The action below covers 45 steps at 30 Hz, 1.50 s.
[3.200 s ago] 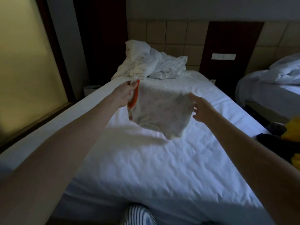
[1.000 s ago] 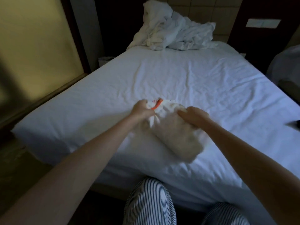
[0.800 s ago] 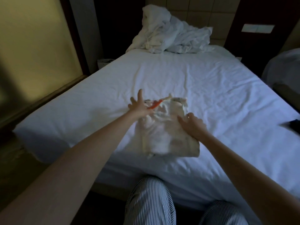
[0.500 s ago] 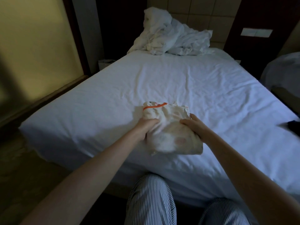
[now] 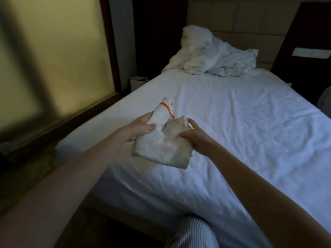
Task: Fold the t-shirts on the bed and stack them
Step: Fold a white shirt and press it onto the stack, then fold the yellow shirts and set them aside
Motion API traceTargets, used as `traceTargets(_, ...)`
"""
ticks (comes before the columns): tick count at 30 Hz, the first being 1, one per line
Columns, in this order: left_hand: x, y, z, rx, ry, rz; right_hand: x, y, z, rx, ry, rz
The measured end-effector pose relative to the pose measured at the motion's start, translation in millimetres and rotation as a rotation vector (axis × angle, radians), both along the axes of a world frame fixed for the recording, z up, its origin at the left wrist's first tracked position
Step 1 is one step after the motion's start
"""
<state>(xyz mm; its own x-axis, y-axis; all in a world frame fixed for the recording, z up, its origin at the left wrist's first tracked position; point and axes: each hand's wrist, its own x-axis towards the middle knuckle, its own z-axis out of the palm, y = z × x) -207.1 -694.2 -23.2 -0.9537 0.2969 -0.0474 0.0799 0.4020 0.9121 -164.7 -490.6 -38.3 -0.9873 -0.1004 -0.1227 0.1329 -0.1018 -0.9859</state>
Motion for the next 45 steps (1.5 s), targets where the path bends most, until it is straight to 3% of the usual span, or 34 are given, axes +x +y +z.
traceTargets(5,-55.3,-96.7,32.3,-0.146,0.111,0.158,-54.8,-96.5,2.4,0.014,0.05,-0.016)
traceTargets(7,-70.8,-123.7,32.8,-0.243,0.204,0.406,-69.0,-130.5,-2.2,0.229,-0.002,-0.047)
traceTargets(9,-79.8,-134.2,18.8,-0.484,0.279,0.597,-78.4,-156.2,-8.6,0.562,-0.012,-0.106)
traceTargets(12,-76.6,-125.0,-46.2,-0.929,0.154,0.36,-84.6,-184.3,-36.4,0.895,0.177,0.075)
traceTargets(14,-69.8,-117.3,-89.6,-1.05,0.13,0.323,-79.6,-192.7,-71.5,1.1,0.23,0.192)
traceTargets(16,-68.2,-111.9,-101.0,-0.999,0.186,0.406,-74.3,-191.4,-95.4,1.198,0.272,0.167)
traceTargets(21,-75.0,-118.7,-107.2,-1.082,0.323,0.415,-77.4,-186.7,-92.0,1.204,0.274,0.187)
traceTargets(28,-56.5,-109.6,-92.4,-1.106,0.259,0.4,-64.3,-185.1,-86.1,1.34,0.243,0.1)
traceTargets(32,-35.2,-107.8,-84.3,-1.067,0.212,0.344,-60.2,-162.1,-81.1,1.372,0.224,0.199)
traceTargets(38,-6.7,-71.3,-57.0,-0.847,0.033,0.152,-47.9,-122.9,-59.9,1.32,0.256,0.279)
traceTargets(42,5.3,-32.1,-45.4,-0.785,0.21,0.13,-31.5,-73.6,-46.7,1.381,0.358,0.205)
traceTargets(45,15.3,1.1,-35.0,-0.646,0.333,0.104,-14.5,-32.6,-36.0,1.301,0.443,0.08)
